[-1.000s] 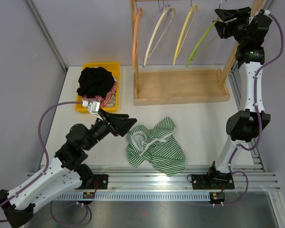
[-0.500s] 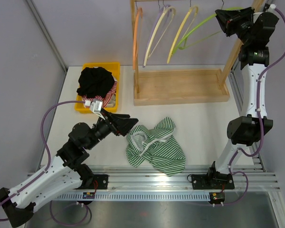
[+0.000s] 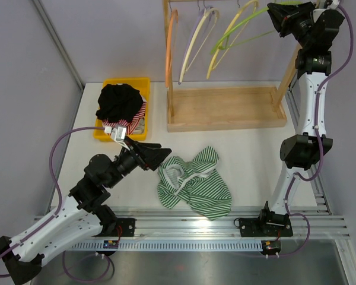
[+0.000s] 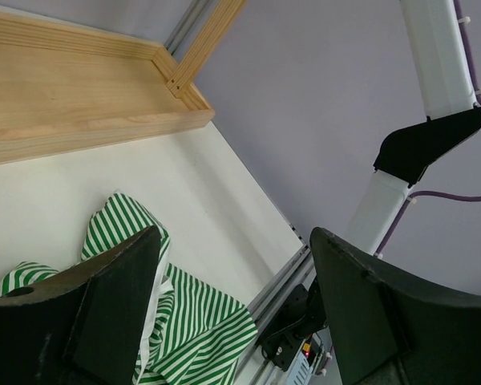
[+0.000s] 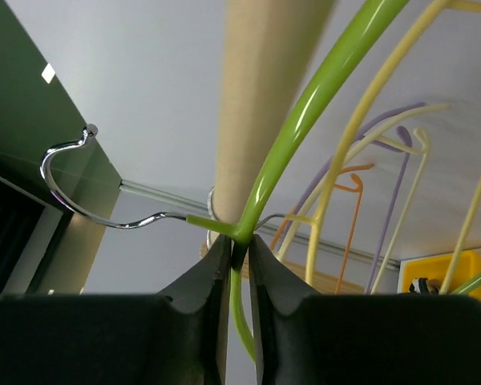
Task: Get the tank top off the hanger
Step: Hang the hanger back to the clothesline with the right arm
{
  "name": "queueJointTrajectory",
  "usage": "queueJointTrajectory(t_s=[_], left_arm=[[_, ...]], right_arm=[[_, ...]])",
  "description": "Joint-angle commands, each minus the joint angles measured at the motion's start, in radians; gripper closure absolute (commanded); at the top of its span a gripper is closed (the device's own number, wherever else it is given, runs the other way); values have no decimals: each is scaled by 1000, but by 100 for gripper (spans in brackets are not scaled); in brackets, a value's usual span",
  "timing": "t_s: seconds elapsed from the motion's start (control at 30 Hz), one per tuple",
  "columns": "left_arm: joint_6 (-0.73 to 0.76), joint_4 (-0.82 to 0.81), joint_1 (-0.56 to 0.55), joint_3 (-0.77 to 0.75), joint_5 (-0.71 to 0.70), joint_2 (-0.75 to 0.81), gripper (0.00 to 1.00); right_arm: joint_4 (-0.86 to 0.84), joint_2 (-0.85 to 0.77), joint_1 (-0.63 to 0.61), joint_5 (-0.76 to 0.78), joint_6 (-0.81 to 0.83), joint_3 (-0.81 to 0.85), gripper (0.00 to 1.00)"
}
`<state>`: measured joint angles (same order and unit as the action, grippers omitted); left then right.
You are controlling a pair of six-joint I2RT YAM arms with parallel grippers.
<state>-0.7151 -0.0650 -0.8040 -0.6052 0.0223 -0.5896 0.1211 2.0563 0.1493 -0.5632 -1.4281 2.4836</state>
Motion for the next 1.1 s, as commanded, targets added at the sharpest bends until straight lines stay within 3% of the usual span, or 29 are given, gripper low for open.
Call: queueJointTrajectory(t_s=[0.0,0.37,0.53,1.07], left_arm=[[14,-7,3,-24,-19,17,21],[17,39,3,-19,-79,50,21],[8,42,3,-13,-94,54,21],[-12,45,3,-2,-99,59,21]], right_arm=[[-80,44,-4,-20,-67,60,80],[-187,159,-2,-32,-178,162,81],[-277,185,3,-41,-282,112,81],[-285,189,32,-53,-308,52,79]])
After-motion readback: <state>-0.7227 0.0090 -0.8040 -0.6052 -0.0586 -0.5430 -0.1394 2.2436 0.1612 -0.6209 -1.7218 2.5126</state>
